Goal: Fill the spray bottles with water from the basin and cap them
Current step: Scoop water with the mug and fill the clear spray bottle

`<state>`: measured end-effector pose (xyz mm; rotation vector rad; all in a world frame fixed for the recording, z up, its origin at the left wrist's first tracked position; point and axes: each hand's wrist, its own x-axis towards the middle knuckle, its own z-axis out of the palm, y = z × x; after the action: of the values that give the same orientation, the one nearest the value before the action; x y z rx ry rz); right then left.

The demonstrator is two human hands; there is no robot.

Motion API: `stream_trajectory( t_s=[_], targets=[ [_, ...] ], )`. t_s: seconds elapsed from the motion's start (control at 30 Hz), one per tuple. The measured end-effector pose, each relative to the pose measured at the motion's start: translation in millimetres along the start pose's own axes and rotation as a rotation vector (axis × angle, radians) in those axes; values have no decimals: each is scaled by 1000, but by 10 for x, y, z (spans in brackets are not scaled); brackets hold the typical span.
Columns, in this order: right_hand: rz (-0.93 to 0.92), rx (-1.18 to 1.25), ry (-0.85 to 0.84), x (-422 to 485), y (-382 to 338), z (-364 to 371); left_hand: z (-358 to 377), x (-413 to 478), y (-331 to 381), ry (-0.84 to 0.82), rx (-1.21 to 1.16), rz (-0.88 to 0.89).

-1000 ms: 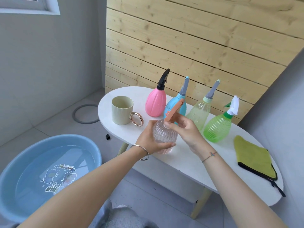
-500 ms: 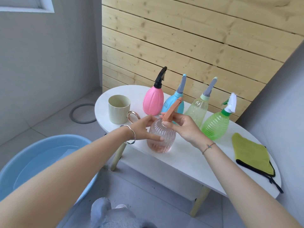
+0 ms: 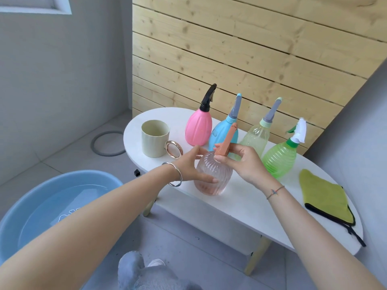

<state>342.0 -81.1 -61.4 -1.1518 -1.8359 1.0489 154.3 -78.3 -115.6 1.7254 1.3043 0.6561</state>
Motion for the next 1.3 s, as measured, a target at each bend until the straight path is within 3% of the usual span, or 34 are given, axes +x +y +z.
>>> stream_trajectory(
  t_s=[0.13,0.5,0.7,0.87,0.97,1.13,1.3],
  targets=[
    [81,-9,-179,62,-56,-150,50,81,-2,-33,75,41],
    [-37,5,125,-48,56,55,194,15,-5,107,-23,37],
    [3,23,142,-55,-21,70,100,-90,37,24,-89,25],
    [-7,66,180,118,-309,-4,-367,-212,210,23,-83,25],
    [-81,95,200,407,-725,-84,-749,-190,445,67,-207,-10],
    [-183,155,239,1069,-1294,20,-1479,-96,725,260,-315,-12],
    [-164,212,234,1672,-1306,419,-1901,66,631,353,-329,-80]
  ],
)
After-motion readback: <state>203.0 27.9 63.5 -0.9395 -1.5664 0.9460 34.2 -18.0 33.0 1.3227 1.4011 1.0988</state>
